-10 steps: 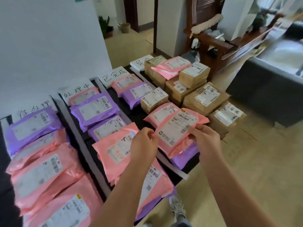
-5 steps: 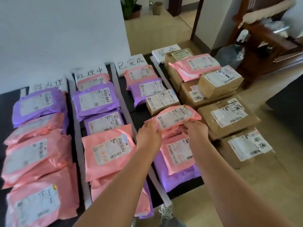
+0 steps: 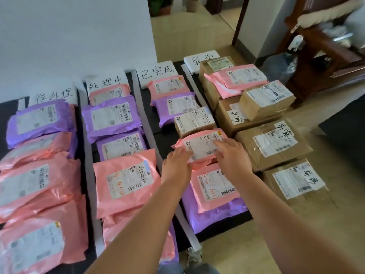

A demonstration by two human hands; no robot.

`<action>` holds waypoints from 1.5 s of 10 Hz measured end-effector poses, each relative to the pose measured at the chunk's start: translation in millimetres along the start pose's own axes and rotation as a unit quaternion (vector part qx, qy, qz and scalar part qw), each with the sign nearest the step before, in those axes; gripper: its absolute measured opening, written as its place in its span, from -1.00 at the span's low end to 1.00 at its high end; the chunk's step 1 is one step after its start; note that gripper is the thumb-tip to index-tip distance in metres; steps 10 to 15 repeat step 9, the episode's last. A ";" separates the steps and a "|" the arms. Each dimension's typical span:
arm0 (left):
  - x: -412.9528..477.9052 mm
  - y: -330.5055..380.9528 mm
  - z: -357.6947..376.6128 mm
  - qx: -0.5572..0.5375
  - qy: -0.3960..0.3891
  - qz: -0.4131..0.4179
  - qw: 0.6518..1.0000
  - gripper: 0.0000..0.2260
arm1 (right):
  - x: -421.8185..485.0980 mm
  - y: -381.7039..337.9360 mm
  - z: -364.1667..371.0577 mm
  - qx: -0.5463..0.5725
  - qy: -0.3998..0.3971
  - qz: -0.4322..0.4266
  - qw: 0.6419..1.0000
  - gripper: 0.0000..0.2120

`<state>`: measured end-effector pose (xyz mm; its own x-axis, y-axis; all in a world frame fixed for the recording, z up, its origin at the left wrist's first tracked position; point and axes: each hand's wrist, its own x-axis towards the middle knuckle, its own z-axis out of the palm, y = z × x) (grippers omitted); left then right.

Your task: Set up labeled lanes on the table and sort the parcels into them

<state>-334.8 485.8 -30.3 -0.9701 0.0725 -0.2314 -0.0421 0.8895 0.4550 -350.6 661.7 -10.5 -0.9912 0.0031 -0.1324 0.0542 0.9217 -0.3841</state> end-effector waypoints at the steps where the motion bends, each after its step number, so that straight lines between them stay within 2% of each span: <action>1: 4.4 -3.0 1.1 0.037 0.000 0.020 0.999 -0.59 | 10.1 3.5 3.6 -0.086 -0.054 -0.008 0.995 -0.53; 2: 6.3 -7.2 4.9 0.071 -0.001 0.036 0.997 -0.59 | 14.8 5.2 7.7 -0.123 -0.052 -0.009 0.991 -0.52; 5: 9.9 -12.0 12.9 0.144 -0.013 0.052 0.988 -0.48 | 17.4 2.6 11.0 -0.102 -0.060 0.015 0.993 -0.53; 7: -6.7 -6.5 5.2 0.101 -0.018 0.047 0.994 -0.48 | 12.3 0.1 6.8 -0.112 -0.059 0.010 0.992 -0.54; 9: -42.2 -17.6 -0.7 0.067 0.038 0.012 0.997 -0.54 | -4.5 -8.0 2.6 -0.117 0.005 -0.006 0.993 -0.55; 15: -42.2 -17.6 -0.7 0.067 0.038 0.012 0.997 -0.54 | -4.5 -8.0 2.6 -0.117 0.005 -0.006 0.993 -0.55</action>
